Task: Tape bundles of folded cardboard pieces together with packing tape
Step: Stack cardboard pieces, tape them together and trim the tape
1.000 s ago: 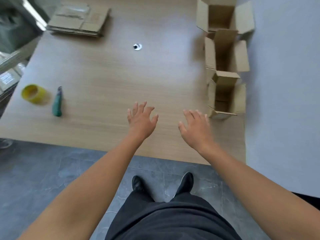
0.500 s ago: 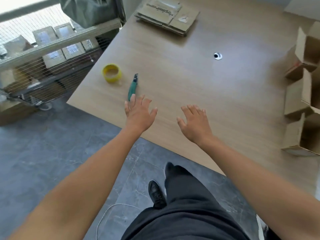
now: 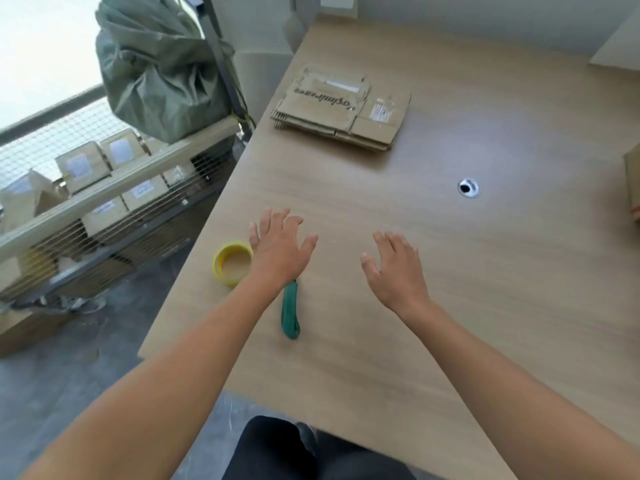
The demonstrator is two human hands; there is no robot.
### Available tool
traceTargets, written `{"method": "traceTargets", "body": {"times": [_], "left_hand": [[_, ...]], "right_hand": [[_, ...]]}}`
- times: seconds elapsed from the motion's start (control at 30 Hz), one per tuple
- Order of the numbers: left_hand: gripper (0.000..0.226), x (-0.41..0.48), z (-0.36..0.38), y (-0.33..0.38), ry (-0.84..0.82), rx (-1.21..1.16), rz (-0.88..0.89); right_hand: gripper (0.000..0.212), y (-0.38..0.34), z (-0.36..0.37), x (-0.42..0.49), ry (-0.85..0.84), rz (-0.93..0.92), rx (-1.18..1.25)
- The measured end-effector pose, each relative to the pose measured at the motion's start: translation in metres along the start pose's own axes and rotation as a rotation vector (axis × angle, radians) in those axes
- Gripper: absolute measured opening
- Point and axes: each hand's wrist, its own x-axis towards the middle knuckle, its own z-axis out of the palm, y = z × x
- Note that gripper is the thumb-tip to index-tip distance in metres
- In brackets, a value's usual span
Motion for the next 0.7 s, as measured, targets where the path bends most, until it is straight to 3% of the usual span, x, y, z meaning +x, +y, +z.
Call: {"method": "traceTargets", "body": {"times": [0.3,0.47,0.7], "left_hand": [[0.059,0.215,-0.027,0.000,-0.006,-0.044,0.108],[0.075,0.338,-0.033,-0.001,-0.015,-0.001,0.141],[0.087,0.435,-0.027,-0.007,-0.061,0.028,0.145]], "right_hand": [[0.068,-0.031,-0.022,0.162,0.076,0.072,-0.040],[0.068,-0.039,-0.031,0.263,0.133,0.127,-0.088],[0.061,-0.017,-0.027,0.361,0.200,0.390,-0.061]]}}
